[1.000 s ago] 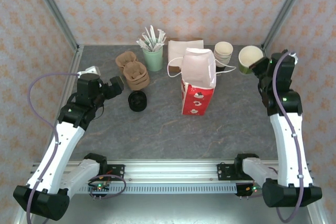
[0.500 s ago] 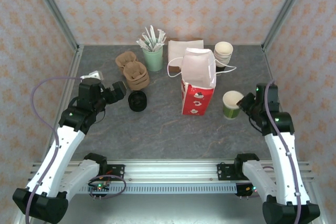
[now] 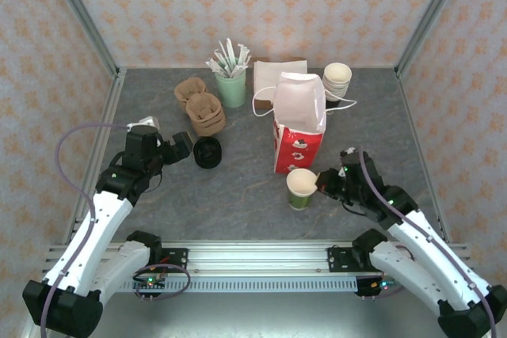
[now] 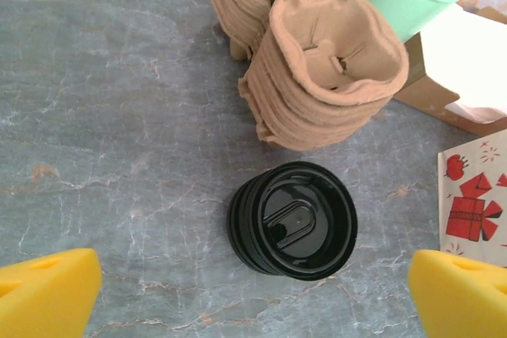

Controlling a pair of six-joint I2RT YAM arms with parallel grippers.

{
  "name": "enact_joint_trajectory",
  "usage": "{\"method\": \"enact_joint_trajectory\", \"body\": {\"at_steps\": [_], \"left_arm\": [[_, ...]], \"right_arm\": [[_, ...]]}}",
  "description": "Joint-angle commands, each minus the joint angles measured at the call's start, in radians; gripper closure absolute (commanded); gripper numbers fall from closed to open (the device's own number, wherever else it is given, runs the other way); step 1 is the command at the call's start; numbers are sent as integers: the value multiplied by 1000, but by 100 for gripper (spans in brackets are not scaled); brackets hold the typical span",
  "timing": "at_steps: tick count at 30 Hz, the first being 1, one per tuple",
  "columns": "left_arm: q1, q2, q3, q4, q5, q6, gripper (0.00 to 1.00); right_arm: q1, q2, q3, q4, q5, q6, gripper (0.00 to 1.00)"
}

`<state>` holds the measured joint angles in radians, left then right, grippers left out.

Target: Pack the takeout coffee

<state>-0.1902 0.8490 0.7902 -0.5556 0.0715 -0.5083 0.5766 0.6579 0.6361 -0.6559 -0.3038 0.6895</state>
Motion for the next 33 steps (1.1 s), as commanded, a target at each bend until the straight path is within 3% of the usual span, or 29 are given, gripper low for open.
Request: {"method": "enact_joint_trajectory", "body": {"at_steps": [1,7,10,15,22,29,33], "left_arm": [[-10,26,-19,20,5,-19,0],[-9,133,6,-19,38,-48,1],[-11,159,-1,-6,63,-48,2],[-10,202,-3,14,95,-47,4],[-10,287,0,75,143,-59,12],[-10,356,9,143,174,-62,40],[-10,410,29,159,168,-59,45]], "right_arm": [[111,19,-28,227,72,33,100],[351,219,-1,497,193,-23,100],[414,367,64,579,207,-54,100],[446,570,133,714,213,-52,100],[447,721,213,766,278,-98,100],[447,775,250,716,362,-99,100],[445,796,258,692,377,-78,100]]}}
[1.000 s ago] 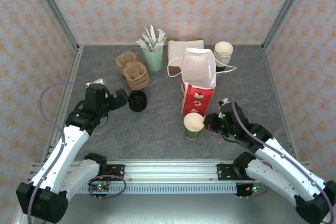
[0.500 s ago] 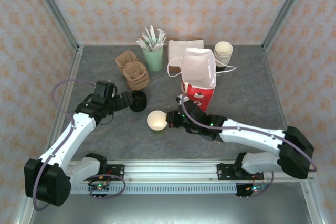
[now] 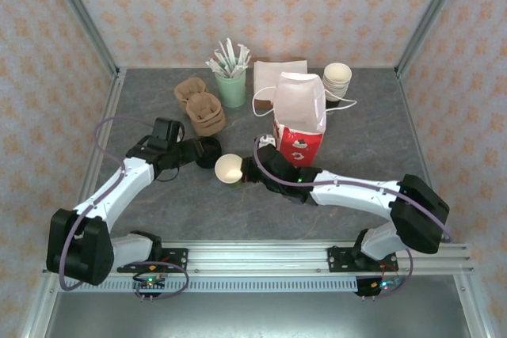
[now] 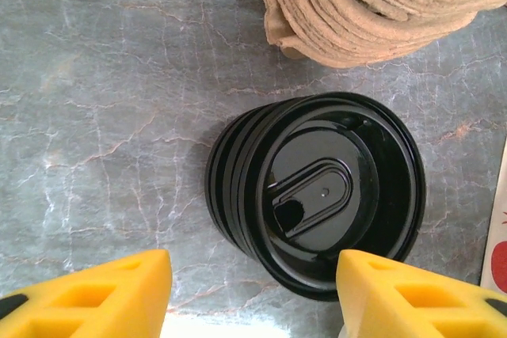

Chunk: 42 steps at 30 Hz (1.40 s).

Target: Pack the takeout coffee

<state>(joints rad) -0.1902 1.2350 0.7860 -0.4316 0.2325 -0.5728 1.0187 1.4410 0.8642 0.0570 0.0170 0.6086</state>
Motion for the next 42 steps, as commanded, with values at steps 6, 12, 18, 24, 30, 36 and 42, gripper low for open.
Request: {"method": "enact_joint_trajectory", "body": {"at_steps": [6,12,18,24,30,36,42], "left_arm": [[-10,97,55,59,-2,7,49],[-10,156,84,60,2,17,58],[-9,184,96,57,1,21,62],[-11,203,109,43,-2,33,68],[-11,222,134,14,0,33,72],[-13,231,141,1,-13,60,67],[-22,244,137,-8,-32,65,69]], "right_arm": [[-3,47,34,-28,42,22,100],[-21,63,38,-35,30,47,100],[-27,64,52,-45,11,47,78],[-27,39,94,-106,18,37,62],[-27,7,146,-173,20,23,58],[-32,-29,155,-184,27,26,57],[-34,-43,165,-202,37,24,57]]}}
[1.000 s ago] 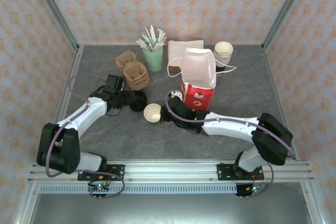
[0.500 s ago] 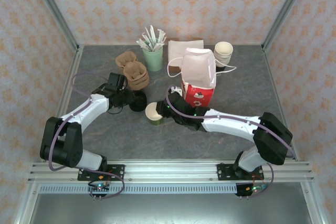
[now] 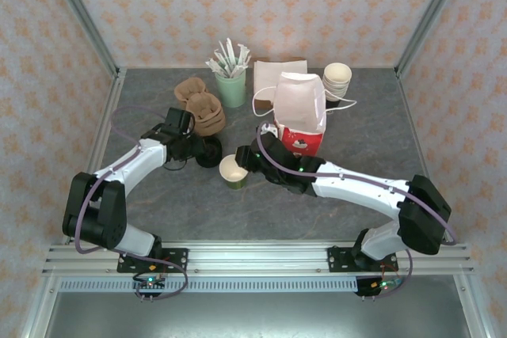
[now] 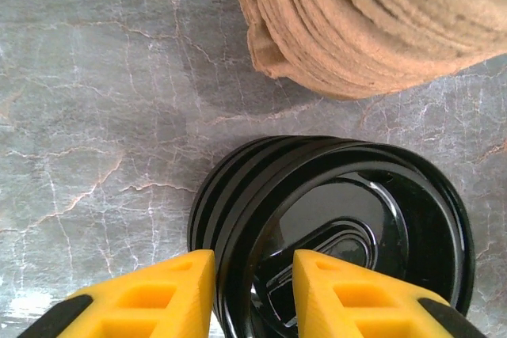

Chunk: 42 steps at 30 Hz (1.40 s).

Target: Pack the takeout coffee

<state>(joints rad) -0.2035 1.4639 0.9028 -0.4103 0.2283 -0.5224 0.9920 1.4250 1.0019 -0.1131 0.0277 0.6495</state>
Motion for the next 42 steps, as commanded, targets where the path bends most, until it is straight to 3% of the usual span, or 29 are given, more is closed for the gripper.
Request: {"method": "enact_joint_trajectory", "body": {"at_steps": [1,12,22,31,42], "left_arm": [[-11,11,16,-24,-30,15,71],[-34,15,56,-60,-58,30,84],[-56,-62,114,-170,-84,51,87],[-114,-210,219,-383,-124,88,87],[-170,-282,333,-535,-131,92,87]], "right_arm": [[-10,-31,27,-32,29,-15,57],[-13,-46,36,-40,29,-13,57],[-49,-3,134,-55,-72,3,57],[-54,108,322,-137,-176,-31,55],[-53,181,463,-233,-224,-99,50]]}}
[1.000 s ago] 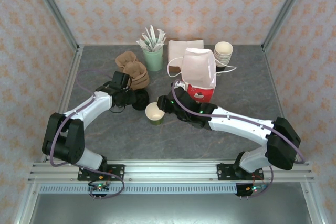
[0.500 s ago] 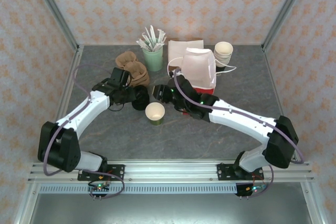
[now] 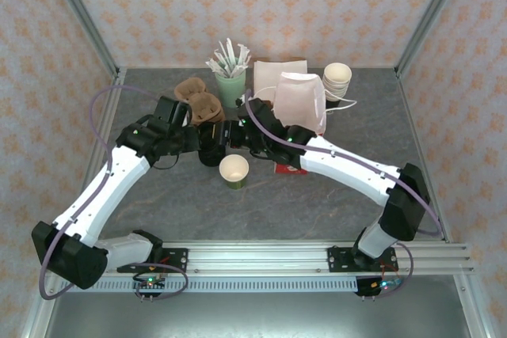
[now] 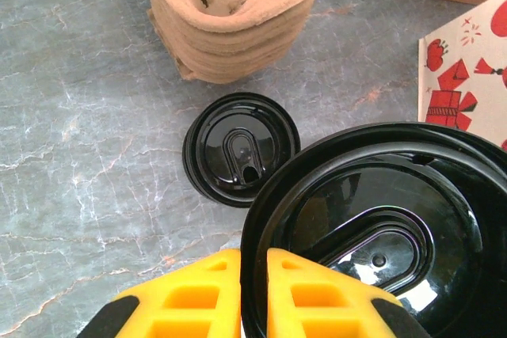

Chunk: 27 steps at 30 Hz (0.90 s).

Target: Pack the takeout coffee

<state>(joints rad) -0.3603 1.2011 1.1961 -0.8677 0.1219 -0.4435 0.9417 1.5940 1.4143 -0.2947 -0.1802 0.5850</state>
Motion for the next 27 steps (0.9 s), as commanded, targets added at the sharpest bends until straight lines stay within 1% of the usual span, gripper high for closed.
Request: {"method": "enact_joint_trajectory", "body": {"at_steps": [1,4,7,9,11,12,21,24,27], "left_arm": [[-20,-23,47,-81,-25,11,87],[-33,-29,67,-87,-25,8,87],[-43,-31,80,-92,-25,6,87],[-44,-30,84,-94,-19,4,87],[-46,-27,90,-97,-20,5,87],[-47,-28,89,-99,-21,5,87],[-62,-41,80,-83,-23,0,88],[-63,-43,80,-81,-23,1,88],[-64,-56,71,-64,-15,14,87]], "right_arm": [[-3,18,59,-61,-18,-41,50],[-3,28,80,-81,-13,-52,50],[-4,33,93,-96,-4,-55,54],[-3,35,99,-101,-5,-59,60],[-3,30,100,-98,-4,-59,70],[-3,28,99,-92,-10,-63,74],[-4,47,108,-105,-17,-55,75],[-3,49,113,-113,-16,-57,81],[-3,45,133,-156,-7,-64,94]]}}
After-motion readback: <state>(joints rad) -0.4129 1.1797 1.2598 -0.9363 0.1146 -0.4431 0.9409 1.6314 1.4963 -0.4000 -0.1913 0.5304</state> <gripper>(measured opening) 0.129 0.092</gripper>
